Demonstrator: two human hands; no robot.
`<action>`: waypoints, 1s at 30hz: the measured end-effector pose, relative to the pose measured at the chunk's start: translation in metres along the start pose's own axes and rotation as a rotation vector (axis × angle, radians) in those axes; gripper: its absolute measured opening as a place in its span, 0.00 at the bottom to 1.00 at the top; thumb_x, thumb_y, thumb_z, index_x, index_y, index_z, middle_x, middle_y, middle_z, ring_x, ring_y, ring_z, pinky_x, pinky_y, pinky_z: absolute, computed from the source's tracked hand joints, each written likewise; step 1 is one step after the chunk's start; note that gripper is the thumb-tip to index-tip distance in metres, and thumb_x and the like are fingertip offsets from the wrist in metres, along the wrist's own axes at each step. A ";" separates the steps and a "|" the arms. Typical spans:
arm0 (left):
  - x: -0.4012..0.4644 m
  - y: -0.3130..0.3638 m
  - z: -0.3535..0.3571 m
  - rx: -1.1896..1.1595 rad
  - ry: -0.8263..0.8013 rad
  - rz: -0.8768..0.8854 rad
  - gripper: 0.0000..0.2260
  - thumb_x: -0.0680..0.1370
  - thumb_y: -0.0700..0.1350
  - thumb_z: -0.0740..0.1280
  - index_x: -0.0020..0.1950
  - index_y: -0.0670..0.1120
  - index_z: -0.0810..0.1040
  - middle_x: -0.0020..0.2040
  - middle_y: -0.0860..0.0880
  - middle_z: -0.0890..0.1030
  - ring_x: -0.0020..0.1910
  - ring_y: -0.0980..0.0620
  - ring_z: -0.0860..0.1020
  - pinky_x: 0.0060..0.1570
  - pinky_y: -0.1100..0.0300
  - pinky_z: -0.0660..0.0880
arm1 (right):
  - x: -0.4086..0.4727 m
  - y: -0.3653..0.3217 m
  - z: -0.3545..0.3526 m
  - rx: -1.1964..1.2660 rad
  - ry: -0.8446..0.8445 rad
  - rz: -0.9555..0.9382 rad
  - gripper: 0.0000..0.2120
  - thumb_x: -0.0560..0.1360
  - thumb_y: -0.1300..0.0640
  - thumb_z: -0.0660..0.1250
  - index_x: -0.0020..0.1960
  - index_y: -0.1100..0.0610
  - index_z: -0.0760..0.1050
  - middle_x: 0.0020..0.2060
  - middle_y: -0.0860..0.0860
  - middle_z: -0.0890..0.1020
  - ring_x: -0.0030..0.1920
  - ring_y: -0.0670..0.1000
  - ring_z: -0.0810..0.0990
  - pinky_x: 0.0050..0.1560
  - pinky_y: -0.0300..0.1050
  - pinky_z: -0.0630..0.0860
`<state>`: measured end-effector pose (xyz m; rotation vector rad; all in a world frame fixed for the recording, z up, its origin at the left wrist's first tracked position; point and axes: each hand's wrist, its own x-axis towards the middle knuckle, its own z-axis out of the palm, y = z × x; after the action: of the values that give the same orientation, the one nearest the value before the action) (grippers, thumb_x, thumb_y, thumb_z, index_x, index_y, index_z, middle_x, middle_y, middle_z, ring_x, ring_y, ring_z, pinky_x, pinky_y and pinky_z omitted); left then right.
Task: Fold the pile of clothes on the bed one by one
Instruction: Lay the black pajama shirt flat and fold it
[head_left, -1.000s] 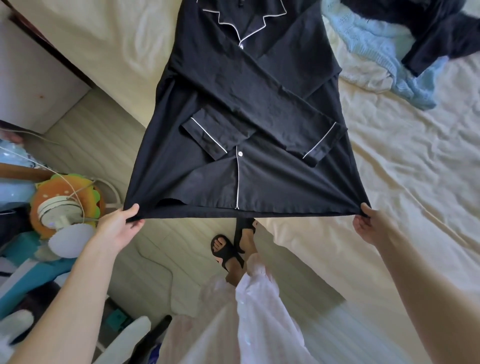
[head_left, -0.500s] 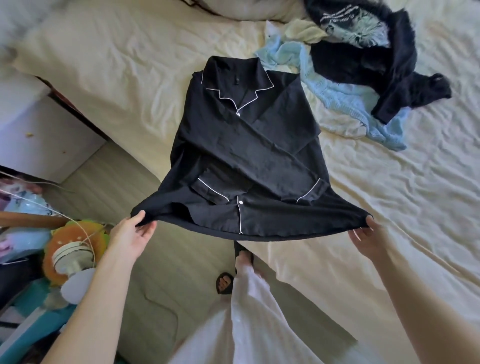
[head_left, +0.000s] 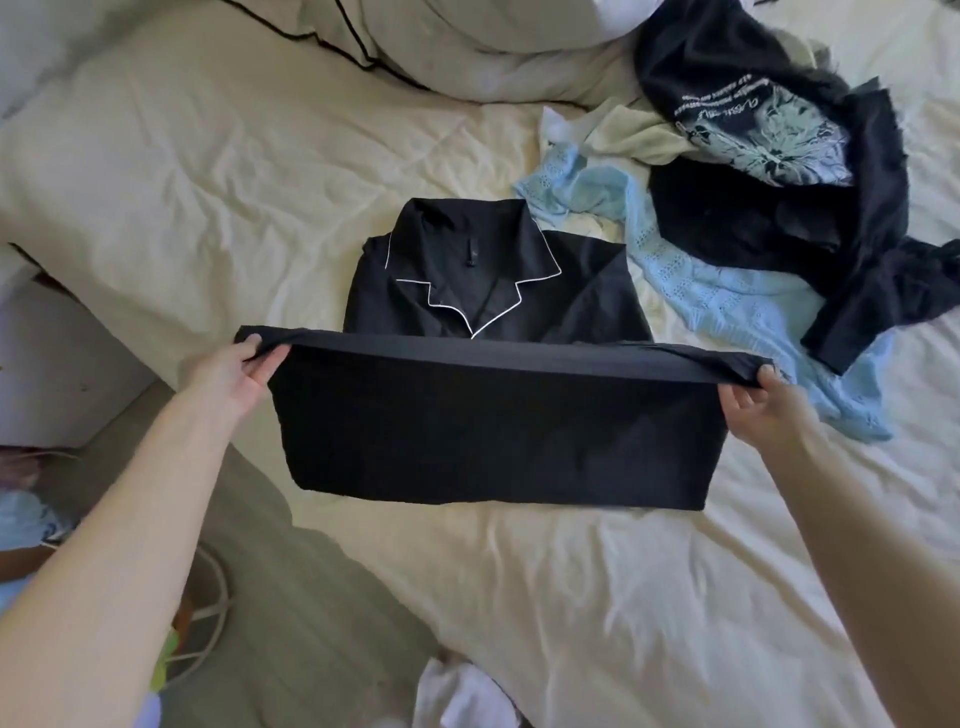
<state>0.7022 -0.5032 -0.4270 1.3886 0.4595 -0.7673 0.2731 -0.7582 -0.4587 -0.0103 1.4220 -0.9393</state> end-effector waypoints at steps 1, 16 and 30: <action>0.015 0.005 0.013 -0.019 0.005 -0.011 0.17 0.81 0.35 0.58 0.70 0.36 0.64 0.70 0.43 0.69 0.57 0.50 0.74 0.40 0.66 0.79 | 0.010 -0.003 0.018 -0.013 -0.005 -0.012 0.07 0.81 0.59 0.59 0.46 0.58 0.73 0.46 0.47 0.79 0.46 0.48 0.80 0.29 0.41 0.79; 0.145 0.036 0.141 -0.052 0.034 0.035 0.16 0.82 0.36 0.53 0.70 0.36 0.63 0.74 0.42 0.64 0.70 0.51 0.68 0.41 0.70 0.74 | 0.098 -0.022 0.180 -0.164 -0.033 -0.135 0.07 0.78 0.64 0.62 0.56 0.61 0.73 0.50 0.57 0.81 0.42 0.53 0.82 0.32 0.46 0.81; 0.064 -0.114 0.076 1.570 -0.459 0.929 0.21 0.82 0.48 0.53 0.74 0.46 0.62 0.76 0.45 0.61 0.76 0.46 0.55 0.72 0.48 0.52 | 0.057 0.122 0.083 -1.731 -0.537 -1.391 0.17 0.78 0.57 0.61 0.64 0.60 0.75 0.65 0.58 0.74 0.68 0.59 0.70 0.69 0.60 0.63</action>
<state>0.6534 -0.5914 -0.5395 2.3881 -1.4010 -0.5448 0.4002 -0.7527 -0.5521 -2.5284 1.1438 -0.2924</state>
